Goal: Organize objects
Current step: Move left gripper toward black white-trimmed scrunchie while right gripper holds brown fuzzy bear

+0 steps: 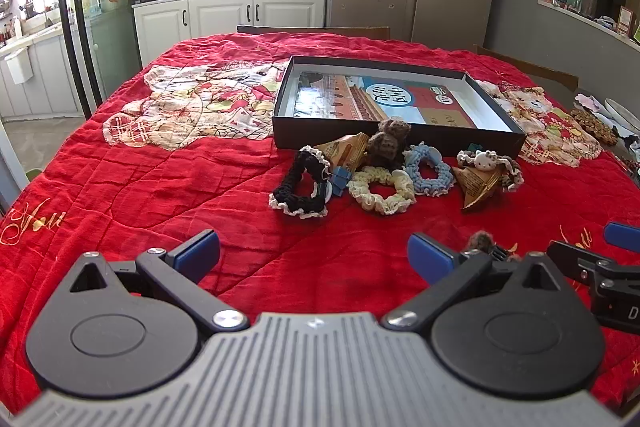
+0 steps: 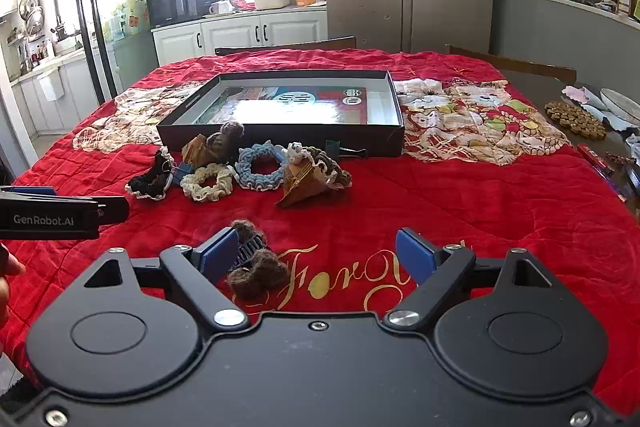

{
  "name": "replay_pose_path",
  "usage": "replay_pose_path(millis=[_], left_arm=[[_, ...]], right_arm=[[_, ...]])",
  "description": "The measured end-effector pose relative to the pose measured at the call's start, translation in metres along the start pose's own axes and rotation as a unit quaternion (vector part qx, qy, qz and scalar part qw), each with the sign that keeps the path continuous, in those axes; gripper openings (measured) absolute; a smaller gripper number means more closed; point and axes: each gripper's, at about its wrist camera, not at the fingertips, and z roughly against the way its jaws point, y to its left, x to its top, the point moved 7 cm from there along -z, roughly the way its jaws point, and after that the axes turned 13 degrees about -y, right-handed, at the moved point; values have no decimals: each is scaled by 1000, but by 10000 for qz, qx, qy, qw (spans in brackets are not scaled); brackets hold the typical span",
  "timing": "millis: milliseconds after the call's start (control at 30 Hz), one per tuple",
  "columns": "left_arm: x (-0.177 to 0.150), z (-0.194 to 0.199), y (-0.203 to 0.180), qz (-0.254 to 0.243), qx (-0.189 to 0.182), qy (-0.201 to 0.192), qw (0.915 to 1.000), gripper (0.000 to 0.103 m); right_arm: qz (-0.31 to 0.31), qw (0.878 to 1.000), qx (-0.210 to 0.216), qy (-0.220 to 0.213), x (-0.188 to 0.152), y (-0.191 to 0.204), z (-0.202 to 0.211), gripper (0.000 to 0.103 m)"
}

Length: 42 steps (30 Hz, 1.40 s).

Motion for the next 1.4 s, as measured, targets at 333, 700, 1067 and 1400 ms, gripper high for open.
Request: replay_pose_path(millis=[333, 700, 1067, 1400], left_arm=[[-2, 0, -1, -21, -39, 48, 10000, 103], [-6, -6, -1, -36, -78, 116, 9999, 103], [-9, -16, 2, -124, -113, 114, 9998, 103], [-13, -34, 14, -124, -193, 118, 9997, 103]], right_arm=[[-1, 10000, 10, 25, -1, 0, -2, 85], [49, 9999, 45, 85, -4, 2, -7, 84], [124, 9996, 192, 193, -9, 7, -17, 79], [275, 9982, 499, 208, -20, 12, -32, 74]])
